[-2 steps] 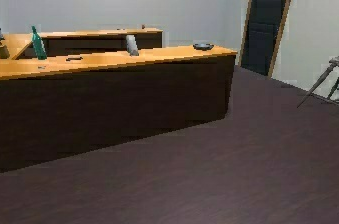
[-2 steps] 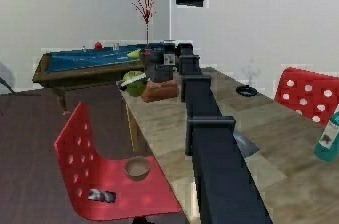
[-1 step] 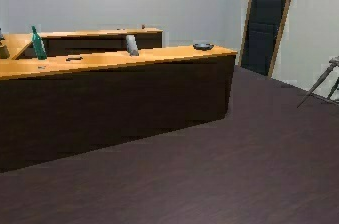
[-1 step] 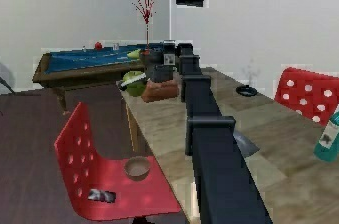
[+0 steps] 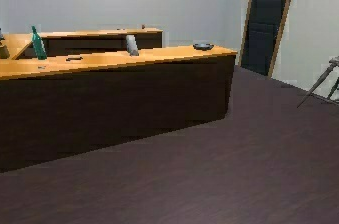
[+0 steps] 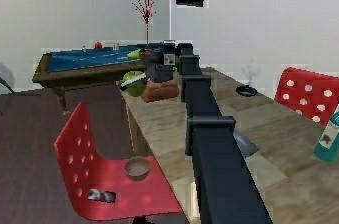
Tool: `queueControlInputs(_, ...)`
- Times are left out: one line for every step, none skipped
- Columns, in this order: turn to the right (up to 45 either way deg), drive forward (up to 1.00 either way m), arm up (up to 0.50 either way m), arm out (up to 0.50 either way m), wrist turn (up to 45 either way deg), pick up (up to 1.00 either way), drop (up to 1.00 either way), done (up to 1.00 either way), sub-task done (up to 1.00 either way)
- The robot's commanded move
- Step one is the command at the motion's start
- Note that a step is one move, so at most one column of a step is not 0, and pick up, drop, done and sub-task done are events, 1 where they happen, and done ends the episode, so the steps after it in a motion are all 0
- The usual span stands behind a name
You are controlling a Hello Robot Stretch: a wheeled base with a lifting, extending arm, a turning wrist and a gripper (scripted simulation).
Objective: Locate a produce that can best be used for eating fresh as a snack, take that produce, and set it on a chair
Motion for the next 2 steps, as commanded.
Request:
queueControlInputs(0.0, 0.00, 0.00, 0.00, 0.0, 0.00, 1.00, 0.00, 0.00)
queueControlInputs(0.0, 0.00, 0.00, -0.10, 0.0, 0.00, 0.00, 0.00, 0.00)
